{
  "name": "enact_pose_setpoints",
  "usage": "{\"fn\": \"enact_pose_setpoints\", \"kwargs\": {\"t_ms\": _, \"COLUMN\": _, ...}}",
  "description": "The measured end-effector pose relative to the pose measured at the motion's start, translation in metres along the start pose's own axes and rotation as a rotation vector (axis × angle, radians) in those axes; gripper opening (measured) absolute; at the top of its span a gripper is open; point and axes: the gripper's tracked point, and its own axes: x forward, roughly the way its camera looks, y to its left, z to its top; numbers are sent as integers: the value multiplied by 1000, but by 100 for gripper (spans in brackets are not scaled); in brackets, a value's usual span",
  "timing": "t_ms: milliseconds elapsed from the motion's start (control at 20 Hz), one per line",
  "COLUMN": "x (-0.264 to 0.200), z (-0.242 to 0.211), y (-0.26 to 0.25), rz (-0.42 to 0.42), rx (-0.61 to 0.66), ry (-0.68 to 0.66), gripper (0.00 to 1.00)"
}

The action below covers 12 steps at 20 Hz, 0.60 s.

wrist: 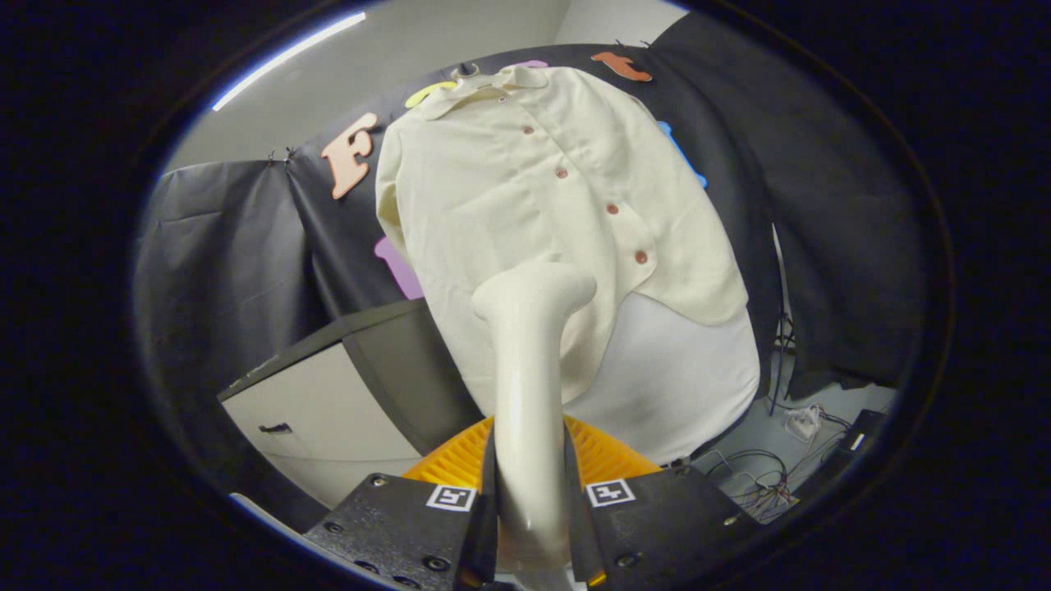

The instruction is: Iron the clothes twice with a garment steamer, once on the left side and once on the right side.

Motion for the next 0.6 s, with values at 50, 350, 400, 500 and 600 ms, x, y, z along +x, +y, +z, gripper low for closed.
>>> {"fn": "enact_pose_setpoints", "kwargs": {"t_ms": 50, "x": -2, "z": 15, "y": 1, "rz": 4, "rx": -9, "ry": -18, "gripper": 34}}
{"fn": "enact_pose_setpoints", "kwargs": {"t_ms": 350, "x": -7, "z": 116, "y": 1, "rz": -10, "rx": -105, "ry": -141, "gripper": 34}}
{"fn": "enact_pose_setpoints", "kwargs": {"t_ms": 400, "x": -4, "z": 129, "y": -2, "rz": -22, "rx": -118, "ry": -151, "gripper": 34}}
{"fn": "enact_pose_setpoints", "kwargs": {"t_ms": 500, "x": 4, "z": 156, "y": -9, "rz": -37, "rx": -133, "ry": -173, "gripper": 34}}
{"fn": "enact_pose_setpoints", "kwargs": {"t_ms": 600, "x": 16, "z": 182, "y": -18, "rz": -45, "rx": -121, "ry": -205, "gripper": 34}}
